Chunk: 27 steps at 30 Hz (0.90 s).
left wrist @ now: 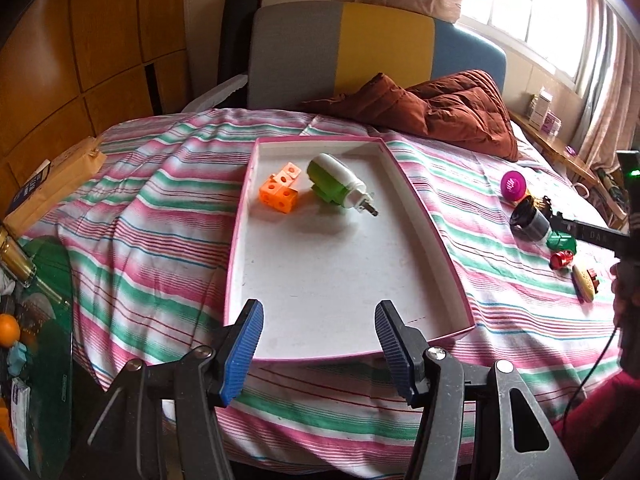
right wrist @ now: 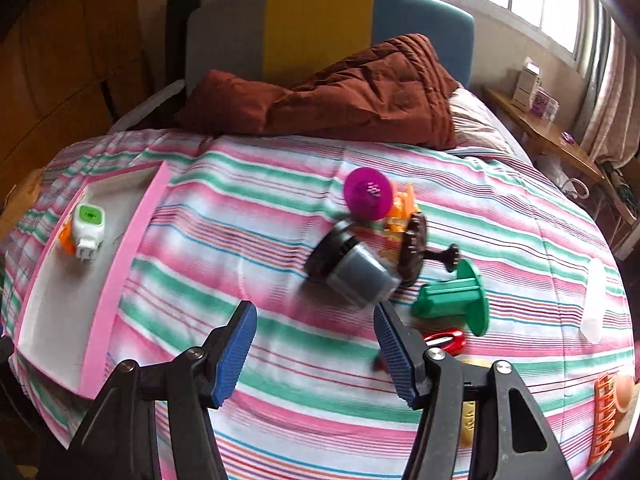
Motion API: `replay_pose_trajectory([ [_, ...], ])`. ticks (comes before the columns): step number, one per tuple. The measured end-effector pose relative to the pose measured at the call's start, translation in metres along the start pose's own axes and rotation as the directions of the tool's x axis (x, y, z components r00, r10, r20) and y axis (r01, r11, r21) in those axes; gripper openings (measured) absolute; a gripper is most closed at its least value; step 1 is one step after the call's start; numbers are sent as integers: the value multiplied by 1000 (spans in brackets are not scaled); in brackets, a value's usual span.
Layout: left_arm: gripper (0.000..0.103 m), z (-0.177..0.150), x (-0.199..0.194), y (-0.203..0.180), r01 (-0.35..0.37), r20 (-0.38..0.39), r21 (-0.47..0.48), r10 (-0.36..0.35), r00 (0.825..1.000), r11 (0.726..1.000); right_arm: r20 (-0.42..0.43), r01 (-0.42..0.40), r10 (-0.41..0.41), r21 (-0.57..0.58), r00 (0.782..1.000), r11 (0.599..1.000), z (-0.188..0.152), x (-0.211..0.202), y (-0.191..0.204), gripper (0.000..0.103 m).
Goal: Organize rigid objects
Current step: 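Grasp the dark cylindrical cup with the left tool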
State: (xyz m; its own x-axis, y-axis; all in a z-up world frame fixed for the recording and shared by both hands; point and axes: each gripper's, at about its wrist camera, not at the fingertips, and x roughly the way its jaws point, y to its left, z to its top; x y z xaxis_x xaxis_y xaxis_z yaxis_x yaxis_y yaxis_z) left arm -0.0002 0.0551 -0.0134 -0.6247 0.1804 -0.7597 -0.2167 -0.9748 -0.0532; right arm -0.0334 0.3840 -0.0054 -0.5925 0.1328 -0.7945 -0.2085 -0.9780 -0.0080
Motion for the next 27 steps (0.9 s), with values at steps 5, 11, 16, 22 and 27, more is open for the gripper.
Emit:
replay_pose_trajectory([
  [5, 59, 5, 6, -19, 27, -13, 47, -26, 1000, 999, 34, 111, -123, 242, 992, 964, 2, 6, -68, 64],
  [11, 62, 11, 14, -51, 64, -30, 109, -61, 998, 992, 37, 72, -103, 488, 994, 870, -3, -1, -118, 67],
  [16, 63, 13, 19, -77, 93, -46, 153, -87, 995, 984, 26, 25, -46, 547, 999, 837, -7, 2, -126, 67],
  [22, 81, 17, 28, -105, 138, -70, 204, -127, 989, 969, 52, -20, -16, 624, 999, 781, -16, -4, -140, 68],
  [27, 86, 35, 39, -142, 188, -71, 282, -175, 982, 941, 71, -40, -12, 693, 997, 719, -23, -8, -156, 70],
])
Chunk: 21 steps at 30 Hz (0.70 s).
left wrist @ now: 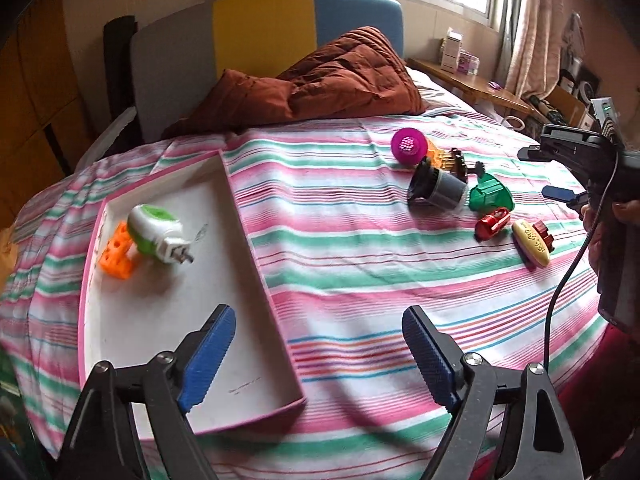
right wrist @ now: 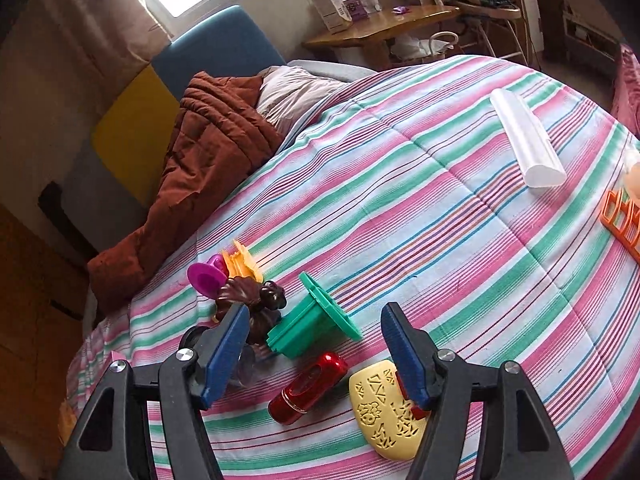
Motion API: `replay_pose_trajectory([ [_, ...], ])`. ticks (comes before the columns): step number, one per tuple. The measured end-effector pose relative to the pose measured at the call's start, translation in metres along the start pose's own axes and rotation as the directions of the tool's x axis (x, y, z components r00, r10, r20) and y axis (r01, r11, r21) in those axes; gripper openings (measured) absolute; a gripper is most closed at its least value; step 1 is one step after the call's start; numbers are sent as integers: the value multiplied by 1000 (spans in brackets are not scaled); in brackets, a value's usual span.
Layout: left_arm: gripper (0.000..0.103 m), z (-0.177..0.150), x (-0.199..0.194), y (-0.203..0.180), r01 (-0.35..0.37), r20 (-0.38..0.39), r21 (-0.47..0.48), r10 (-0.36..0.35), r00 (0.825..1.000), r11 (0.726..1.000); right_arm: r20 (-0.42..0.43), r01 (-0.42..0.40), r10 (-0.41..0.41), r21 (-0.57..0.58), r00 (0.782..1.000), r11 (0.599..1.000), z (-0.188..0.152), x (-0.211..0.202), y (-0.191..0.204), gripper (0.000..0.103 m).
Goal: Organize rigid objects
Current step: 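Grasp the dark cylindrical cup with the left tool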
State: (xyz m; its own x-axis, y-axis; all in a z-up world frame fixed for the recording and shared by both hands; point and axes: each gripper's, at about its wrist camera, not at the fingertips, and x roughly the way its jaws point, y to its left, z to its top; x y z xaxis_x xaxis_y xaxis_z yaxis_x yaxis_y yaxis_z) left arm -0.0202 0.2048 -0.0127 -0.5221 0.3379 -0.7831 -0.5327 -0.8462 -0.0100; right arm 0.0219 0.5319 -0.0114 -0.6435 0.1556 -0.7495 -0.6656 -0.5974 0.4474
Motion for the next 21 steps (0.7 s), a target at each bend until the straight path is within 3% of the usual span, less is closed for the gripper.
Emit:
replay_pose_trajectory([
  [11, 95, 69, 57, -73, 108, 27, 223, -117, 993, 969, -5, -56, 57, 58, 998, 997, 5, 0, -7, 71],
  [21, 97, 101, 115, -115, 158, -33, 317, -156, 987, 935, -32, -96, 98, 79, 995, 992, 4, 5, -7, 71],
])
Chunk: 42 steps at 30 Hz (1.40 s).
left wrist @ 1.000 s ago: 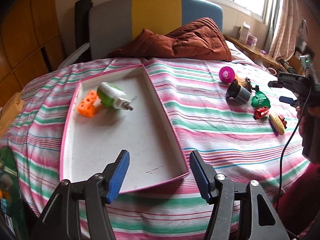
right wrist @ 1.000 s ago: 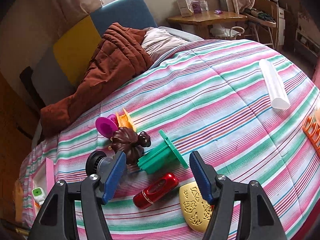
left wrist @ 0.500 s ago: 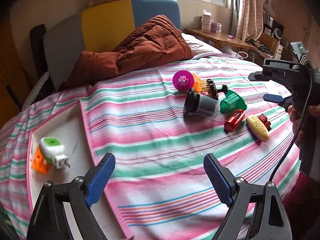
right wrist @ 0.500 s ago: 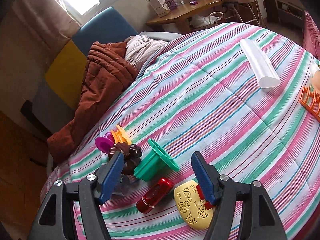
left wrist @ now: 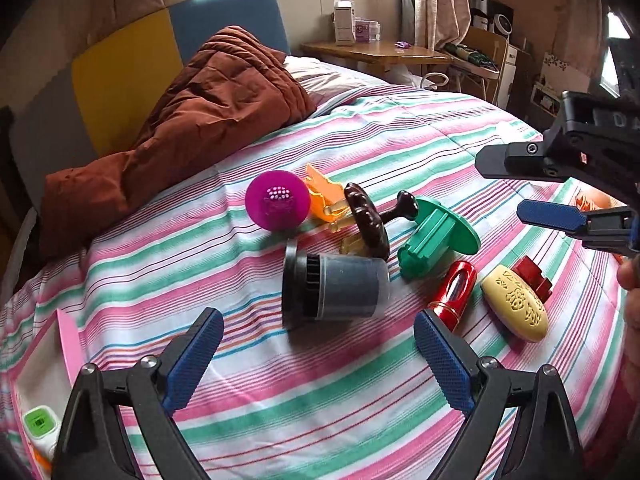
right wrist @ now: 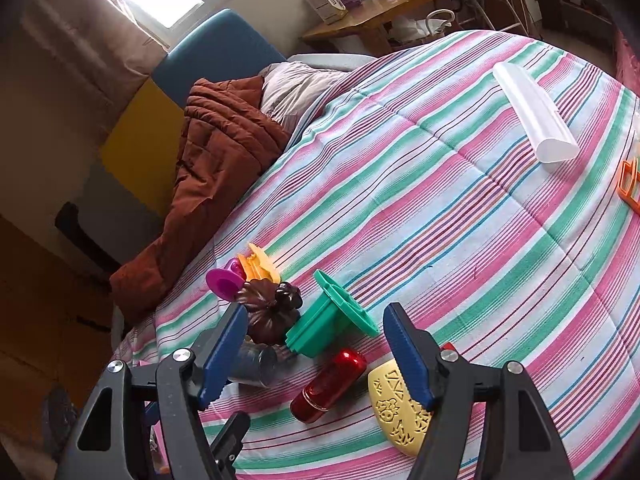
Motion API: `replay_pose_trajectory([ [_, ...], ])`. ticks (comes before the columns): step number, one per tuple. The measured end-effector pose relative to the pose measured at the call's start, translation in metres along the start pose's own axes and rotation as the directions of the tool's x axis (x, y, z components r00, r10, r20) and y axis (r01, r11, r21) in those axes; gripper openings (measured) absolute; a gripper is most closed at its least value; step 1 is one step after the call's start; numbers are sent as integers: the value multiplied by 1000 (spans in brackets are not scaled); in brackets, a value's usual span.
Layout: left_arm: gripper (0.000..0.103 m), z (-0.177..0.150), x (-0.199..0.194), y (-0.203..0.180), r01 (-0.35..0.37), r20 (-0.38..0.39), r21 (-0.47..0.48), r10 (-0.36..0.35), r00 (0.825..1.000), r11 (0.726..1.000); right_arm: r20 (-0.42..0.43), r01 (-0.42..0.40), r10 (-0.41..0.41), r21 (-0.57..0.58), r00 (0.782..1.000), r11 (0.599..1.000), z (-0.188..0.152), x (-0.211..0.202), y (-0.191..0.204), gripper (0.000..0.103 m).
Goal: Organize rigid objects
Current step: 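Grasp the dark cylindrical cup with the left tool, then grasp the magenta cap with the right tool while the left tool holds the cup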
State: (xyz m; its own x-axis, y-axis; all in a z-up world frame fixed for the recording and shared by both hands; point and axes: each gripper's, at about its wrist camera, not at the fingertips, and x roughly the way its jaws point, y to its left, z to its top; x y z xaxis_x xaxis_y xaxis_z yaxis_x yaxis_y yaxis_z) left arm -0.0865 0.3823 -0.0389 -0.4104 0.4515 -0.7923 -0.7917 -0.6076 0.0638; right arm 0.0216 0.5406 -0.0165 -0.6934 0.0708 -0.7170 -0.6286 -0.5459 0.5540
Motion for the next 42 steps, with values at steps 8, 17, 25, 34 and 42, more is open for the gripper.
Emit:
replay_pose_trajectory([
  [8, 96, 19, 35, -1, 31, -33, -34, -32, 999, 999, 4, -12, 12, 28, 1000, 1000, 3, -1, -4, 72],
  [17, 65, -33, 10, 14, 44, 9, -142, -43, 999, 989, -2, -1, 1, 39, 1000, 999, 3, 1, -7, 72],
  [25, 65, -109, -49, -3, 27, 64, -164, -16, 998, 986, -15, 2, -3, -2, 1000, 1000, 0, 4, -1, 72],
  [34, 64, -140, -61, -15, -15, 113, -120, 29, 993, 993, -9, -2, 2, -94, 1000, 996, -8, 2, 15, 72],
  [42, 64, -145, -61, -14, -6, 150, -110, 23, 988, 994, -100, -46, 9, -366, 995, 929, -24, 19, 70, 60],
])
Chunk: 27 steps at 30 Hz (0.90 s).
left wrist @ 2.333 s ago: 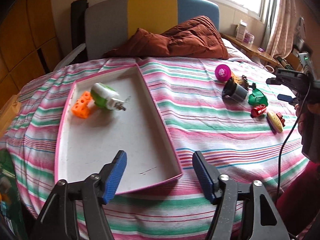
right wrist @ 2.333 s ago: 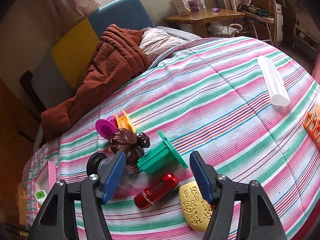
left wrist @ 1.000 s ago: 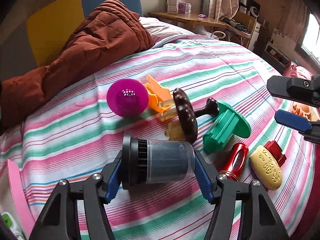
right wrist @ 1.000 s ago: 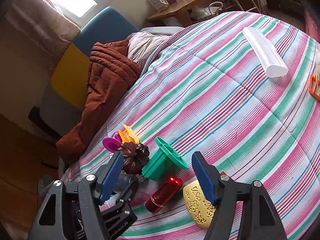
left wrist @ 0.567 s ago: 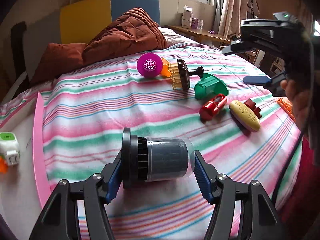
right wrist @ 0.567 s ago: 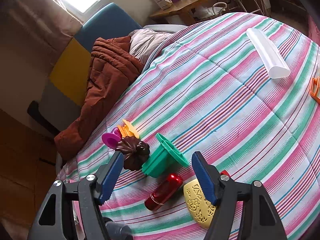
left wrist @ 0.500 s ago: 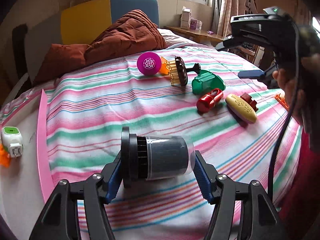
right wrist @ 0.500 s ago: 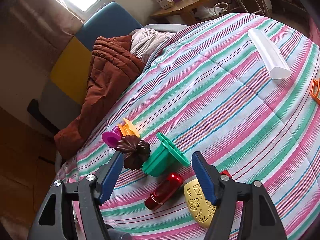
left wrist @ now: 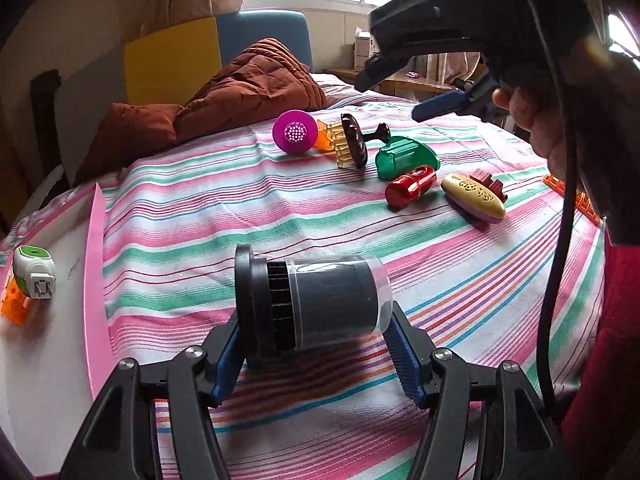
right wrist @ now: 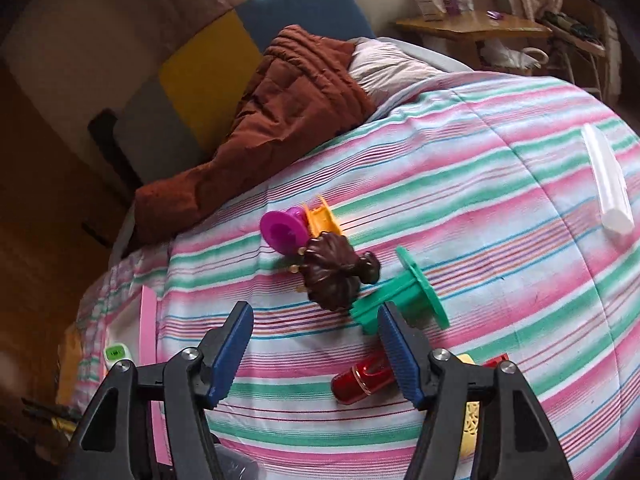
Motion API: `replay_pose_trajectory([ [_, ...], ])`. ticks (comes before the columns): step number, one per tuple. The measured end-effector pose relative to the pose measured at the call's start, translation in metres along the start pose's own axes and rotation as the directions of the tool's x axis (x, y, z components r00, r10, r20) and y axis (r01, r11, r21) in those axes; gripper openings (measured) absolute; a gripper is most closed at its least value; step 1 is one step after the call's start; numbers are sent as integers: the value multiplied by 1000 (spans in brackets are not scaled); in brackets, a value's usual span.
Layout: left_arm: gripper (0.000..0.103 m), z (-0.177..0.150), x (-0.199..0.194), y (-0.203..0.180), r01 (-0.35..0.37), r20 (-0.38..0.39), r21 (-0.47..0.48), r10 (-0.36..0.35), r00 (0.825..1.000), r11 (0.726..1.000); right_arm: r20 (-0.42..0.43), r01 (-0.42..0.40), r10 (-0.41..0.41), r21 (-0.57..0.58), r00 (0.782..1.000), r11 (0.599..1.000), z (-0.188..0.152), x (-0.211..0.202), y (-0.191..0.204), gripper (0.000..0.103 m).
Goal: Organize rigid objects
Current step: 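Grasp the magenta cap with the right tool while the left tool holds the cup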
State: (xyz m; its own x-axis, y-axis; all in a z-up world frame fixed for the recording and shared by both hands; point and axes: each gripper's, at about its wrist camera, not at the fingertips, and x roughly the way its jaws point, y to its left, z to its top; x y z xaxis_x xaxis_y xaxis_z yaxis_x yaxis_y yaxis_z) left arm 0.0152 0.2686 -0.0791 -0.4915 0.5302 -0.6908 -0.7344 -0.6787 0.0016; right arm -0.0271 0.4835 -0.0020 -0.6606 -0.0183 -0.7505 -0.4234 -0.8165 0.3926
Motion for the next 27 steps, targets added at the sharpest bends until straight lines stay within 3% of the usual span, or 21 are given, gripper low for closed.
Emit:
replay_pose_trajectory([
  [4, 64, -1, -1, 5, 24, 11, -23, -24, 1000, 999, -32, 54, -62, -203, 998, 978, 18, 20, 37, 45],
  [9, 64, -2, -1, 7, 33, 19, -29, -33, 999, 999, -44, 134, -168, -425, 985, 895, 49, 57, 71, 42],
  [12, 64, -1, -1, 9, 46, 21, -41, -45, 999, 998, -33, 209, -279, -579, 960, 788, 57, 88, 90, 36],
  [15, 65, -2, 0, 10, 52, 23, -45, -51, 998, 998, 1, 262, -392, -744, 920, 614, 49, 120, 107, 33],
  [17, 65, -1, 1, 10, 52, 24, -43, -51, 998, 998, 15, 267, -430, -803, 903, 533, 42, 140, 111, 33],
  [18, 65, -1, 1, 10, 52, 24, -43, -51, 998, 998, 20, 269, -446, -822, 895, 503, 39, 149, 112, 27],
  [19, 65, -1, 0, 10, 53, 24, -44, -52, 998, 998, 27, 279, -467, -832, 884, 479, 37, 157, 111, 15],
  [21, 65, -1, 0, 11, 59, 26, -49, -58, 998, 997, 35, 291, -471, -826, 881, 483, 35, 160, 109, 12],
  [23, 65, -2, -1, 10, 61, 28, -50, -59, 998, 997, -4, 249, -419, -798, 908, 548, 36, 148, 106, 12],
  [25, 65, -1, -1, 8, 55, 28, -45, -54, 998, 997, -11, 225, -371, -778, 929, 586, 31, 130, 106, 12],
  [27, 65, -1, -2, 8, 56, 29, -46, -55, 998, 997, -68, 152, -297, -738, 953, 657, 25, 109, 102, 12],
])
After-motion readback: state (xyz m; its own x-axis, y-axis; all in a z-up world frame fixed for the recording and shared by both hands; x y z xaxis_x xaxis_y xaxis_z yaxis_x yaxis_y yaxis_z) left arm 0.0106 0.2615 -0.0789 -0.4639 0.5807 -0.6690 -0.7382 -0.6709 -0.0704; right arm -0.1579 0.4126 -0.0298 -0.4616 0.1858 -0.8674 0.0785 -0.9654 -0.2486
